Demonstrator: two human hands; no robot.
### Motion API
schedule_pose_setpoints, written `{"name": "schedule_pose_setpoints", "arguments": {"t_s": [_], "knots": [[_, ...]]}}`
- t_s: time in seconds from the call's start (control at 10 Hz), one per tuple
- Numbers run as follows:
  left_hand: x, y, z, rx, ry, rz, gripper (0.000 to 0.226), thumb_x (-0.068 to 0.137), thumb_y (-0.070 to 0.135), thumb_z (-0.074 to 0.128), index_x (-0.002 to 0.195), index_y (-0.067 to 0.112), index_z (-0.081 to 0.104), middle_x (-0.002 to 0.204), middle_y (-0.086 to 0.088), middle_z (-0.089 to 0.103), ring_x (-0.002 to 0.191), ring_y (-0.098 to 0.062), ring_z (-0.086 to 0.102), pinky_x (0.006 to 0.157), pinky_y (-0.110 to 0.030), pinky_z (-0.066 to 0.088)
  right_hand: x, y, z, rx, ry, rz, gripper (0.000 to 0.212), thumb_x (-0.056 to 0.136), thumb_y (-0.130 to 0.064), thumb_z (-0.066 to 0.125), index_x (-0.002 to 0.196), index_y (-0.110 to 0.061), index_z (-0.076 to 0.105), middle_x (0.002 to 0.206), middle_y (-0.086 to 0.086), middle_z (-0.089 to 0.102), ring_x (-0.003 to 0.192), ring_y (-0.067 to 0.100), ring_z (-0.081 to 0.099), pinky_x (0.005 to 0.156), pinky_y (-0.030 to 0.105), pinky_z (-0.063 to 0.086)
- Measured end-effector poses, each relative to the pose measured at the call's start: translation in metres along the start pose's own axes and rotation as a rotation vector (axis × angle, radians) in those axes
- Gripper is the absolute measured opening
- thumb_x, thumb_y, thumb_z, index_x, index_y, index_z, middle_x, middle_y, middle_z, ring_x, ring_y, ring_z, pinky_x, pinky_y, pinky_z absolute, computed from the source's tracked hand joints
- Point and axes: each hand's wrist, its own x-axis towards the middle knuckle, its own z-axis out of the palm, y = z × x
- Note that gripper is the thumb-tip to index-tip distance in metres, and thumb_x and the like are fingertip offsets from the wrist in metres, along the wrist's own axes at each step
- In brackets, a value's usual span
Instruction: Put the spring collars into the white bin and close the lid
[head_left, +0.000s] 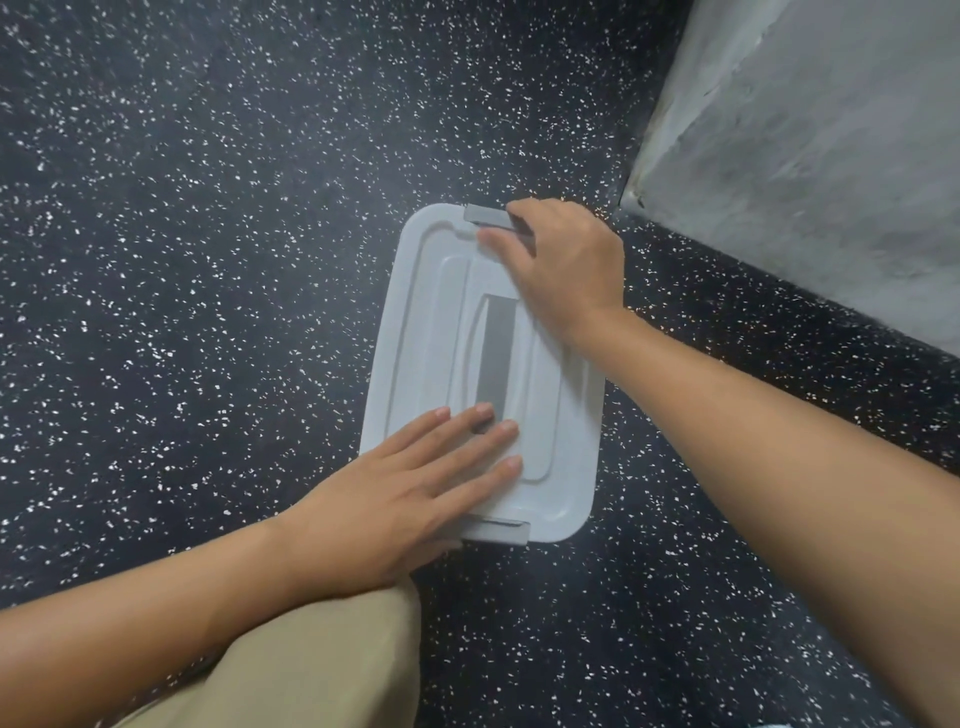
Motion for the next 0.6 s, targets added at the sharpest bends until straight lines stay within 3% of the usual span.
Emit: {"name": "schedule_pose_setpoints", "arguments": {"t_s": [0.1,0.2,0.3,0.4,0.5,0.6], "knots": [[0.002,0.001,-0.002,-0.035,-0.006,-0.016,0.081,0.093,0.052,0.058,0.161,0.019,0.029,0.171,-0.007,0.018,0.159,-0.031,0.011,0.125,-0.046,0.014,0.0,0.0,0.001,0.008,0.004,-0.005,0.042,0.091,-0.058,0.057,0.094,-0.018,0.071,0.086,0.001,0.073,0.083,0.027,0.064,0.067,0.036,0.043],[0.007,0.007,-0.012,-0.098,0.019,-0.063,0.065,0.096,0.057,0.052,0.151,0.022,0.05,0.165,-0.005,0.036,0.154,-0.029,0.028,0.12,-0.046,0.025,0.0,0.001,0.0,0.028,-0.022,-0.021,0.043,0.092,-0.057,0.055,0.099,-0.016,0.07,0.088,0.002,0.071,0.084,0.027,0.063,0.07,0.038,0.044],[0.024,0.006,-0.026,-0.145,0.076,-0.121,0.04,0.098,0.047,0.054,0.127,0.022,0.066,0.143,0.001,0.057,0.131,-0.025,0.053,0.102,-0.042,0.044,-0.002,0.003,-0.001,0.109,-0.042,-0.004,0.04,0.093,-0.053,0.055,0.103,-0.017,0.069,0.093,0.0,0.071,0.086,0.024,0.061,0.074,0.038,0.048],[0.051,0.0,-0.036,-0.239,0.168,-0.213,0.029,0.099,0.043,0.053,0.114,0.023,0.068,0.124,0.008,0.06,0.106,-0.017,0.057,0.086,-0.037,0.051,0.002,0.008,-0.002,0.2,0.004,0.074,0.037,0.097,-0.05,0.05,0.109,-0.019,0.068,0.103,-0.003,0.071,0.097,0.021,0.06,0.088,0.042,0.046],[0.073,-0.001,-0.045,-0.345,0.239,-0.268,0.029,0.098,0.042,0.052,0.115,0.025,0.068,0.117,0.012,0.061,0.103,-0.014,0.061,0.081,-0.035,0.054,0.004,0.029,-0.012,0.375,0.104,0.253,0.034,0.101,-0.048,0.045,0.106,-0.02,0.065,0.104,-0.008,0.07,0.099,0.015,0.06,0.089,0.04,0.046],[0.098,-0.003,-0.045,-0.287,0.274,-0.29,0.026,0.095,0.038,0.054,0.11,0.025,0.07,0.112,0.01,0.064,0.094,-0.017,0.065,0.071,-0.038,0.056,-0.01,0.06,-0.018,0.601,0.07,0.447,0.031,0.103,-0.042,0.044,0.091,-0.019,0.061,0.086,-0.009,0.068,0.081,0.011,0.061,0.074,0.032,0.046]]}}
